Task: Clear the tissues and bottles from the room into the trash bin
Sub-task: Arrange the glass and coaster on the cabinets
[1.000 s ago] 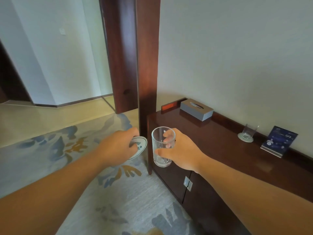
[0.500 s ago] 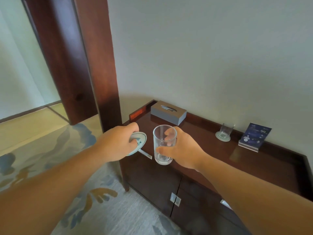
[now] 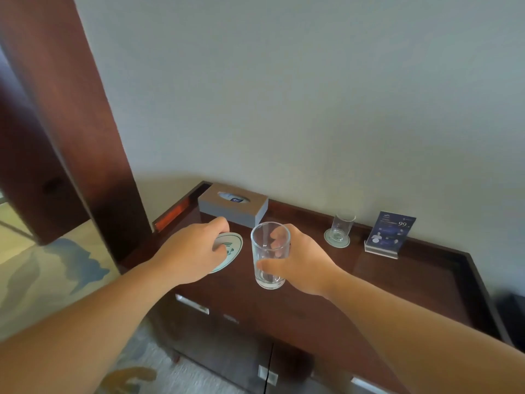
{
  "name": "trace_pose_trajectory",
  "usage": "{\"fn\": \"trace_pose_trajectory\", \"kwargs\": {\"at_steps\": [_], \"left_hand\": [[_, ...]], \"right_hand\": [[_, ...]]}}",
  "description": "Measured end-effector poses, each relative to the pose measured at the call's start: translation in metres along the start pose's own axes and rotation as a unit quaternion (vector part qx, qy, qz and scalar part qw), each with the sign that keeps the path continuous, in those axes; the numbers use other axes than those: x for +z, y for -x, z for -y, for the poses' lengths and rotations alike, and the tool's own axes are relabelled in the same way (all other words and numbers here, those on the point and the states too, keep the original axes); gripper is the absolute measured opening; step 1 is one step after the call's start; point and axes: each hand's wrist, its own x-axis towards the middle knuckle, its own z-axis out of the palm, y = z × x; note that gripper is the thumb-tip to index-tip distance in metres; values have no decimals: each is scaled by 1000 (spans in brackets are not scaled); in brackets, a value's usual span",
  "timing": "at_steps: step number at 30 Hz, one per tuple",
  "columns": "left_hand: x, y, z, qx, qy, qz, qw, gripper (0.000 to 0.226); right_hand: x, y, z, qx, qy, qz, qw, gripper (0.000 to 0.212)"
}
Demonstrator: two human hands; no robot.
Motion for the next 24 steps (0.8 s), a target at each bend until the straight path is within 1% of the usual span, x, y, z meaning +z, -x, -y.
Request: {"fn": "trace_pose_trajectory", "kwargs": {"at_steps": [6, 12, 15, 21, 24], "left_hand": [[19, -69, -4, -1, 4, 26, 1000, 5], [39, -126, 0, 20, 23, 56, 998, 6], [52, -157, 9, 30, 52, 75, 995, 6], [83, -227, 28, 82, 75, 123, 986, 10], [94, -265, 36, 117, 87, 151, 978, 11]], "right_hand": [[-32, -49, -31, 20, -17, -16, 1000, 56], [-49, -90, -58, 48, -13, -43, 998, 59], [-50, -111, -73, 73, -11, -48, 996, 61], [-54, -149, -92, 123, -1, -85, 989, 70], [-57, -167, -99, 156, -15, -114, 981, 70]]}}
